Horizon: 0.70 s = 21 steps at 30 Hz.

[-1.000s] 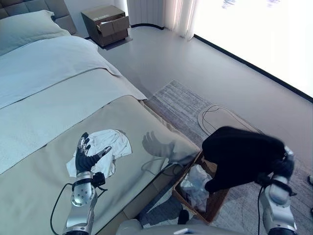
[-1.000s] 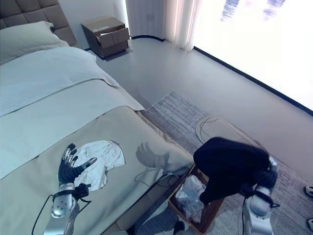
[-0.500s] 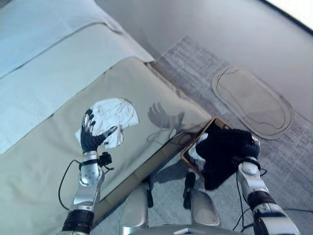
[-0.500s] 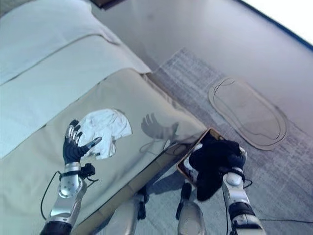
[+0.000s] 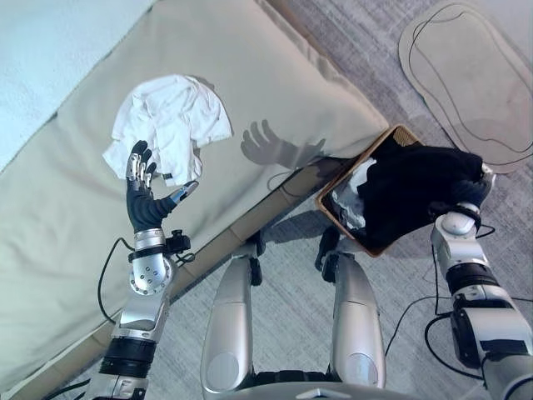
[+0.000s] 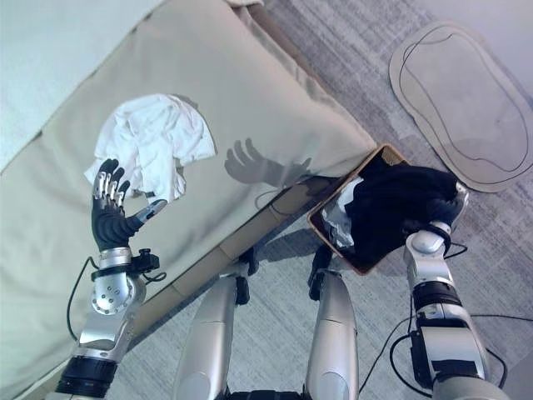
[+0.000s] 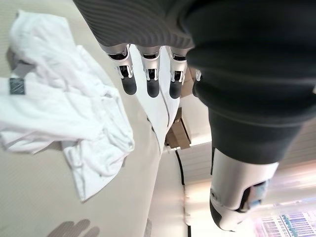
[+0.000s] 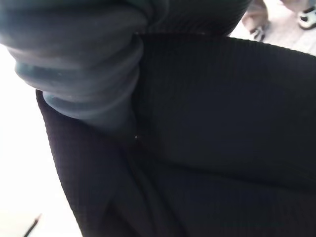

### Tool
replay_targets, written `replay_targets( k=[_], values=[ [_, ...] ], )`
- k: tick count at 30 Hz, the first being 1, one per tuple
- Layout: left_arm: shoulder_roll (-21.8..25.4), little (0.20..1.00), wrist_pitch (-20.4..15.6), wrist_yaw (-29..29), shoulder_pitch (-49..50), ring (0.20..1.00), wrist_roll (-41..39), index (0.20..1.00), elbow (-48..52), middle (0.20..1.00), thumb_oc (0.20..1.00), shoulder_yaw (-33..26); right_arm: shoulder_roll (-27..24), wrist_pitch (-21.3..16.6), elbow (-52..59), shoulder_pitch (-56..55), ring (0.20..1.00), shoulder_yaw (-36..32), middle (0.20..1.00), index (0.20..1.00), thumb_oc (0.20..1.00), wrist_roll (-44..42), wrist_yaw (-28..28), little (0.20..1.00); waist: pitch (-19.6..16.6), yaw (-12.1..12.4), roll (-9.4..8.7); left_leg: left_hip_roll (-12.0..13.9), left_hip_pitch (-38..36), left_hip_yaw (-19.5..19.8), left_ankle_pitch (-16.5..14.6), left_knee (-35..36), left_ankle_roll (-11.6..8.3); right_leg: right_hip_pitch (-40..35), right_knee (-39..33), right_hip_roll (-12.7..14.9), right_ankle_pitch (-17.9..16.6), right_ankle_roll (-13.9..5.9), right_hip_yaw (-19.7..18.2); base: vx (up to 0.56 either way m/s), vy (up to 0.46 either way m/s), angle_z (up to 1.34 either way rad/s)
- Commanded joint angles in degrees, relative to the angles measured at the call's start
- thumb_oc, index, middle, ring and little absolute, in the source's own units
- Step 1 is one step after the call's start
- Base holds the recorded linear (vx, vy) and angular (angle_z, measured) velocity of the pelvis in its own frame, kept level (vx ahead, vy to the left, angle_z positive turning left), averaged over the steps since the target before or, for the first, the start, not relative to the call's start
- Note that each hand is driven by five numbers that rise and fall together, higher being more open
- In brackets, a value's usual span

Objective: Pick up clothes into the bucket

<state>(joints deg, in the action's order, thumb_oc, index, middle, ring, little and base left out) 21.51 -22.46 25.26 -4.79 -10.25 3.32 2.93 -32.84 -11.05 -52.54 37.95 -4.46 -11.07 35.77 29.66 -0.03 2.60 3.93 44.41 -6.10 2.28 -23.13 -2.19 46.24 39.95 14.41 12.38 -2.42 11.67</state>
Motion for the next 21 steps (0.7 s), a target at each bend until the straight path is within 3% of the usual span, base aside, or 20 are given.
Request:
replay_targets(
  k=[1,12,21],
  values=[
    [0.02,1.0,-3.76,3.24,2.37,1.0,-0.55,1.0,4.61,1.0,1.0,0.33,-4.1,-1.94,-5.1,3.0,0.2,2.17,0.2,0.2,0.2,-1.64,5.03,0.2,-5.95,0.64,1.19,1.3,6.39,1.97,-7.54,-10.03,-0.71,3.13,-3.37,0.6,-6.97,-4.73,-4.86,-0.05,0.009,0.02],
    [0.45,1.0,-4.31,7.43,0.36,1.0,0.92,1.0,8.4,1.0,1.0,0.37,-3.25,1.43,-15.79,5.25,0.2,6.75,0.2,0.2,0.2,0.59,3.95,0.2,-5.61,0.85,3.39,1.11,19.68,2.03,-10.34,-21.27,-0.38,18.12,8.8,0.32,-3.69,-2.99,-8.58,0.0,-0.001,0.01],
    [0.69,1.0,-5.14,8.29,-0.31,1.0,-0.36,1.0,10.6,1.0,1.0,0.27,-2.38,3.35,-19.62,9.16,0.2,12.44,0.2,0.2,0.2,5.12,0.99,0.2,-6.34,1.87,4.49,0.43,25.41,1.81,-11.29,-25.66,0.14,24.43,13.08,0.28,-2.4,-1.99,-10.2,0.0,-0.005,-0.01]
  ],
)
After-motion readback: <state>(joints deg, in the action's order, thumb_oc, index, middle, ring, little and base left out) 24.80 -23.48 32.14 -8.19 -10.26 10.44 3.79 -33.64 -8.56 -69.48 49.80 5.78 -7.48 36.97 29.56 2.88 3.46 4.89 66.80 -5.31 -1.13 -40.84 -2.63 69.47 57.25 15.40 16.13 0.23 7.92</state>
